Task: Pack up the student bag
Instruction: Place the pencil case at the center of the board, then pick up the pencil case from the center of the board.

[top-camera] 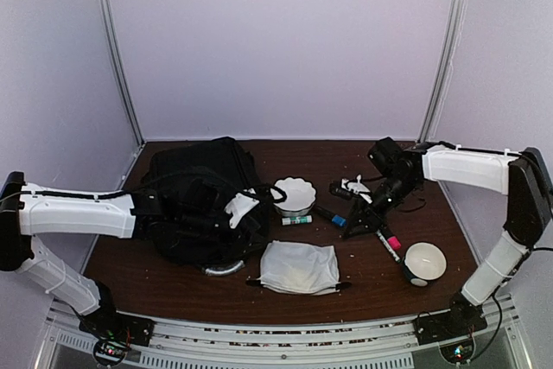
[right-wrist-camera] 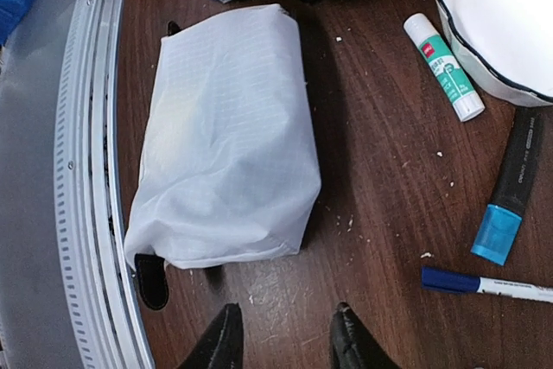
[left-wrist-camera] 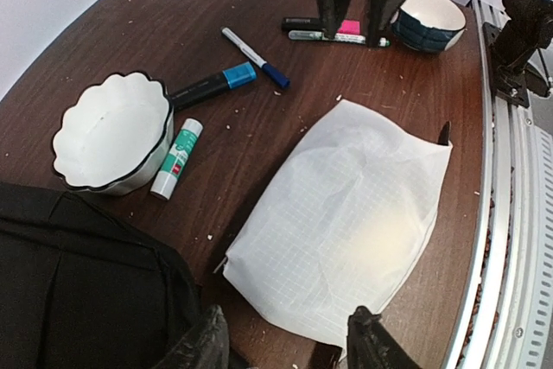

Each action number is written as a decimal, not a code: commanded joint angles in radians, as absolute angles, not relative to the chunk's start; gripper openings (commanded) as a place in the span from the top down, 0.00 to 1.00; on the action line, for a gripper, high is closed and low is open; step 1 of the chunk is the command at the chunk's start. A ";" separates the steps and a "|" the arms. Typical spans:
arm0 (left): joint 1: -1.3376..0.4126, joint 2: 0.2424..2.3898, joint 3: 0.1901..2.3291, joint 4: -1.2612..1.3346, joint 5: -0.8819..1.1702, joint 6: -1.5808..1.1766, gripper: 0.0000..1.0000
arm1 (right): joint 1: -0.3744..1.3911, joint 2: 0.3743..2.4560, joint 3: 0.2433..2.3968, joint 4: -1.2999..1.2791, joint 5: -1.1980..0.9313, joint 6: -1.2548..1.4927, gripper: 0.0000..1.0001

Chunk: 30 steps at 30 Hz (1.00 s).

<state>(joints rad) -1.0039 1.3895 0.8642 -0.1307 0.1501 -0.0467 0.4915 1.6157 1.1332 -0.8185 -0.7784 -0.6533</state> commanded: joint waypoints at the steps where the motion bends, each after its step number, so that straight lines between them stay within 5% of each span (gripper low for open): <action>1: -1.006 1.371 0.847 -0.055 0.133 -0.030 0.51 | 0.593 1.435 1.026 -0.801 -0.649 -0.699 0.63; 12: -1.034 1.372 0.757 -0.123 0.189 -0.032 0.51 | 0.846 1.325 0.887 -0.809 -0.449 -0.683 0.45; 25: -1.078 1.561 0.773 -0.202 0.164 0.013 0.53 | 0.869 1.474 0.871 -0.761 -0.458 -0.648 0.48; 30: -1.093 1.635 0.813 -0.204 0.152 0.031 0.60 | 0.870 1.506 0.886 -0.753 -0.490 -0.621 0.56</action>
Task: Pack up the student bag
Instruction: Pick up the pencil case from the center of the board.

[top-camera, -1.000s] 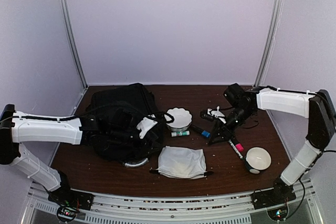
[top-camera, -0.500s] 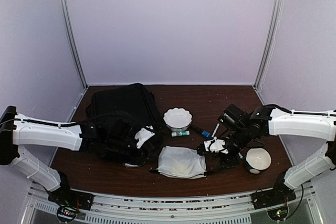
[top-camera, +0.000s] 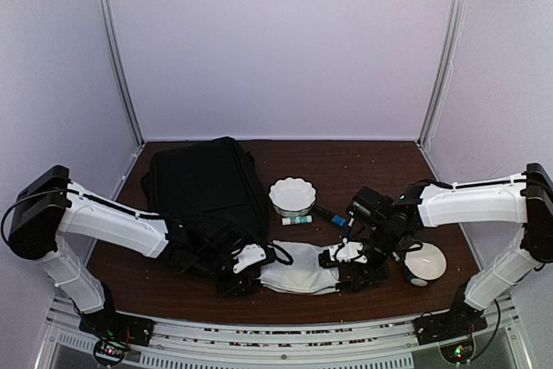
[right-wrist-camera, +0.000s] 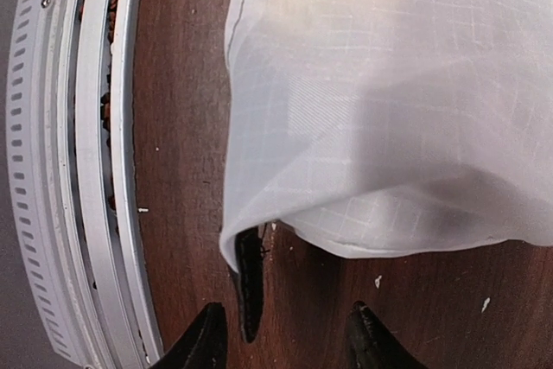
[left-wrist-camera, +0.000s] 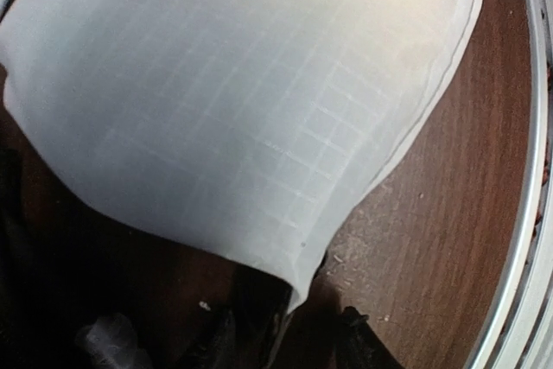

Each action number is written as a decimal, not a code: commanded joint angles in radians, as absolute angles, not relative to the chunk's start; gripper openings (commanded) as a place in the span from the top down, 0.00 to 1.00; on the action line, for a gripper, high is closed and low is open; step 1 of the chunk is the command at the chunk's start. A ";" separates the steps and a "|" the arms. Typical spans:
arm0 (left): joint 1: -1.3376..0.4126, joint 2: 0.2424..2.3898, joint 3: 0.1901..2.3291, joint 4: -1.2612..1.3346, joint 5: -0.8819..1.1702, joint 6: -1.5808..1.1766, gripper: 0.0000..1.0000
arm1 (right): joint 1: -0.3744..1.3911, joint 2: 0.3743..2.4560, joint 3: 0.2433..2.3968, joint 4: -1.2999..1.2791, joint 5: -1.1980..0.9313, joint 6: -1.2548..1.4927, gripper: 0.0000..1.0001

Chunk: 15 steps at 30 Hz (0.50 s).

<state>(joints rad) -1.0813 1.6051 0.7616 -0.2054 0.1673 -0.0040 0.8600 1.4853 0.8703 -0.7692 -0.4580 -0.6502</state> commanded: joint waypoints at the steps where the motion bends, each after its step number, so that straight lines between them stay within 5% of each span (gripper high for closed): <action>1: -1.094 1.637 0.820 -0.201 0.149 0.031 0.63 | 0.869 1.518 0.895 -0.758 -0.497 -0.611 0.58; 7: -1.094 1.589 0.825 -0.214 0.161 0.035 0.91 | 0.869 1.505 0.921 -0.798 -0.552 -0.598 0.94; 9: -1.094 1.558 0.836 -0.242 0.191 0.027 1.00 | 0.864 1.472 0.936 -0.831 -0.574 -0.598 0.99; 15: -1.094 1.409 0.863 -0.346 0.265 -0.022 1.00 | 0.784 1.354 0.954 -0.867 -0.665 -0.535 1.00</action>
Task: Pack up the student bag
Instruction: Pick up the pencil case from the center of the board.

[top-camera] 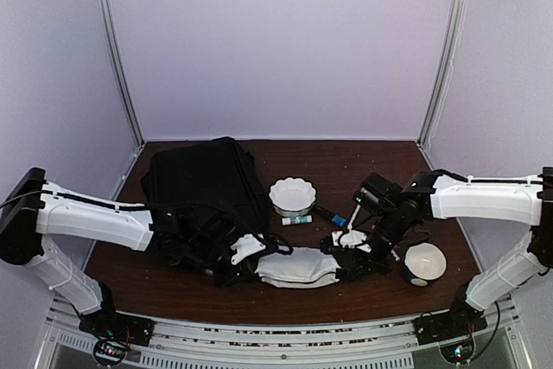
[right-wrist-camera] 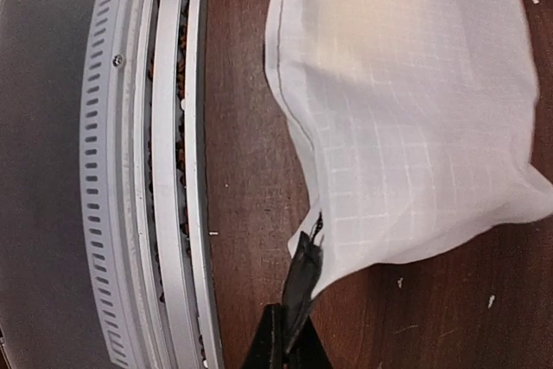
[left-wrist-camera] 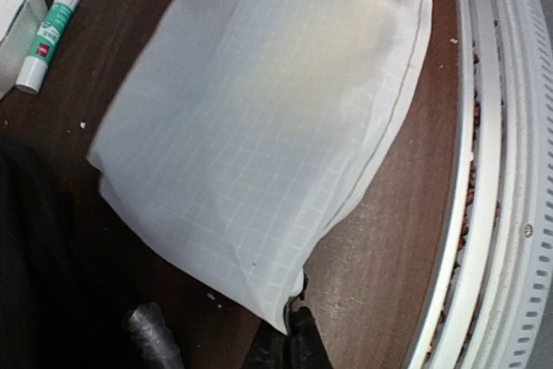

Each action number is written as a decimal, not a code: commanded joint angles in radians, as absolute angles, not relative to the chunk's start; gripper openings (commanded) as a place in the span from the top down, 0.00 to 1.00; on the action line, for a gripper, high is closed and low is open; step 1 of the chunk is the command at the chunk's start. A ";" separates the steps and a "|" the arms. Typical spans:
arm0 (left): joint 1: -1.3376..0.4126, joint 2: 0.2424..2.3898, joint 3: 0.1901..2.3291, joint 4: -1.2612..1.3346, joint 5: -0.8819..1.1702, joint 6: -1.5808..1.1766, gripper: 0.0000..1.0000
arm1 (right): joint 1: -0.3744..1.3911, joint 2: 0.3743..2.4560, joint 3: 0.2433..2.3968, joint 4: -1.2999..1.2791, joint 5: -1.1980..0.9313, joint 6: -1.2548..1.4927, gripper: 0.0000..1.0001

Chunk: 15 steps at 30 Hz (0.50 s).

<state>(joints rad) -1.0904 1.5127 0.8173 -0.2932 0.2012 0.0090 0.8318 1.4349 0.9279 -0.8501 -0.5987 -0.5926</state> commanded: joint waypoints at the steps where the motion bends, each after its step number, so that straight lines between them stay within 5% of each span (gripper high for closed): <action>1: -1.093 1.393 0.870 -0.365 0.258 -0.023 1.00 | 0.765 1.352 0.953 -0.861 -0.664 -0.525 1.00; 11: -1.047 1.404 0.900 -0.325 0.354 -0.101 1.00 | 0.641 1.487 1.043 -0.960 -0.769 -0.536 0.99; 15: -1.011 1.454 0.881 -0.276 0.421 -0.133 1.00 | 0.641 1.501 1.031 -0.947 -0.694 -0.596 0.81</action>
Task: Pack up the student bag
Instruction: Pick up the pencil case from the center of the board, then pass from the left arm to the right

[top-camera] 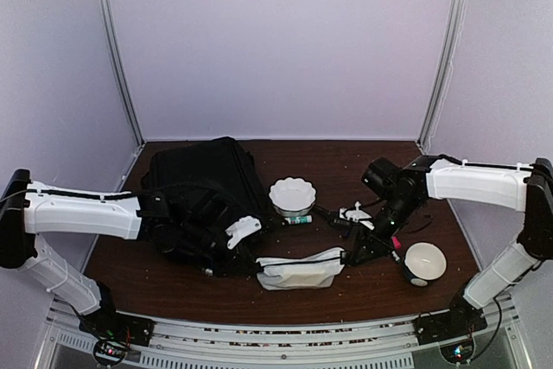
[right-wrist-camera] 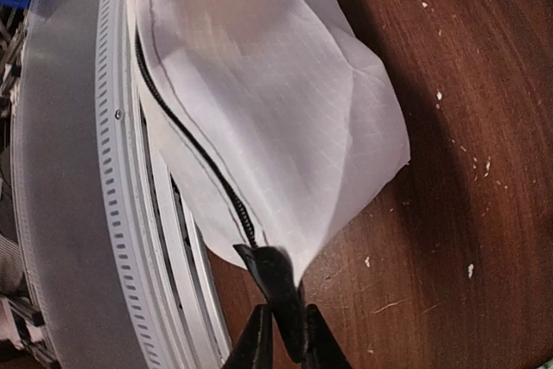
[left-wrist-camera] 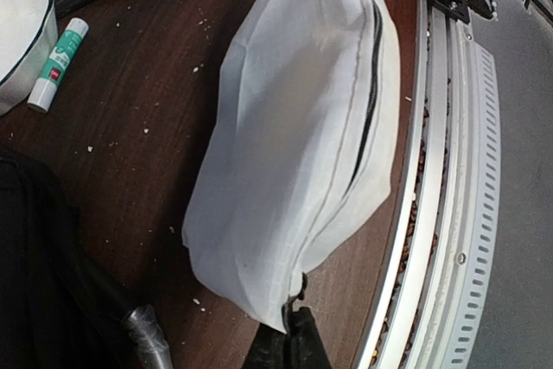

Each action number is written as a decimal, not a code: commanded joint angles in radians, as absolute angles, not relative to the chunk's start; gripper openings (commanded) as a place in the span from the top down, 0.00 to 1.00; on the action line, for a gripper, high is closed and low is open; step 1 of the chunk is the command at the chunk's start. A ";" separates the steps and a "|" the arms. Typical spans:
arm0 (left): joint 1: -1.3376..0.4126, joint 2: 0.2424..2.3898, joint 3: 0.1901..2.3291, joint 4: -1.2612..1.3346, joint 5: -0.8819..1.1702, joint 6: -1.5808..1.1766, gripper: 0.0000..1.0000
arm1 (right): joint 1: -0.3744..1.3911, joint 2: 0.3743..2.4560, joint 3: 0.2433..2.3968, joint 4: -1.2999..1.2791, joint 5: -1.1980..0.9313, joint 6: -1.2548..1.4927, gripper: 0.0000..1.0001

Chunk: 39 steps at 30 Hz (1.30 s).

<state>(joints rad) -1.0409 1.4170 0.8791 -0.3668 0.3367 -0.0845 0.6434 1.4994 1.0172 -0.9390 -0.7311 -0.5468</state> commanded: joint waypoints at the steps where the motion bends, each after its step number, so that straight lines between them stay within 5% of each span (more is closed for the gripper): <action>1: -1.011 1.460 0.879 -0.270 0.426 -0.134 1.00 | 0.641 1.497 1.034 -0.951 -0.680 -0.621 0.76; 8: -1.009 1.463 0.891 -0.230 0.446 -0.156 1.00 | 0.673 1.425 1.170 -0.987 -0.586 -0.733 0.50; 17: -1.007 1.436 0.890 -0.212 0.449 -0.167 1.00 | 0.809 1.439 1.180 -0.925 -0.501 -0.792 0.35; 39: -1.003 1.385 0.850 -0.124 0.403 -0.181 1.00 | 0.877 1.597 1.121 -0.681 -0.610 -0.711 0.26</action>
